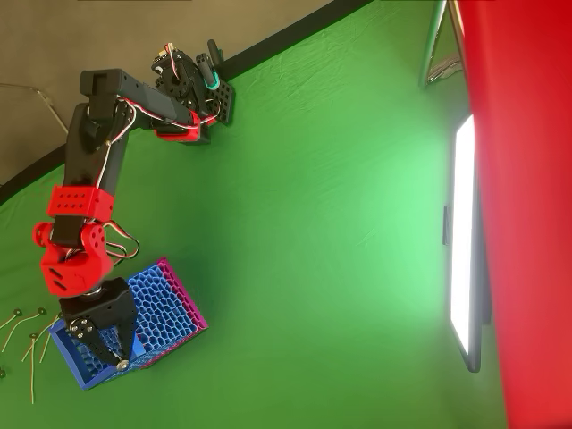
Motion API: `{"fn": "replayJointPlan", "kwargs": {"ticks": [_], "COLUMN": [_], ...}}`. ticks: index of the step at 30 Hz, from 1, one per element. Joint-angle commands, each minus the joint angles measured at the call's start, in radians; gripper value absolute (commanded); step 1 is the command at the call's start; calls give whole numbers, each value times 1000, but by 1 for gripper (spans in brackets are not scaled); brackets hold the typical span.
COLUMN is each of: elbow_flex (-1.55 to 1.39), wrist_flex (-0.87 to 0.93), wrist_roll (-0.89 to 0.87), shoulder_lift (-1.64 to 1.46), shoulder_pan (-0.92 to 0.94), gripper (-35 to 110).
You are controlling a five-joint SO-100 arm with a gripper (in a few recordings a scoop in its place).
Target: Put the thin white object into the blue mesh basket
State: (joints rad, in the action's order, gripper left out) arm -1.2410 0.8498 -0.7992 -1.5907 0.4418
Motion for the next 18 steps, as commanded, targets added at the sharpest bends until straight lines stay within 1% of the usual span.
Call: {"fn": "replayJointPlan", "kwargs": {"ticks": [1, 8, 12, 15, 18], "elbow_flex": [86, 175, 202, 201, 186], "wrist_flex": [44, 143, 170, 176, 179], "wrist_roll": [-92, -207, -201, -178, -170], "shoulder_lift": [29, 78, 67, 49, 20], "shoulder_pan": [21, 77, 121, 156, 193], "gripper": [0, 0, 1, 15, 23]}}
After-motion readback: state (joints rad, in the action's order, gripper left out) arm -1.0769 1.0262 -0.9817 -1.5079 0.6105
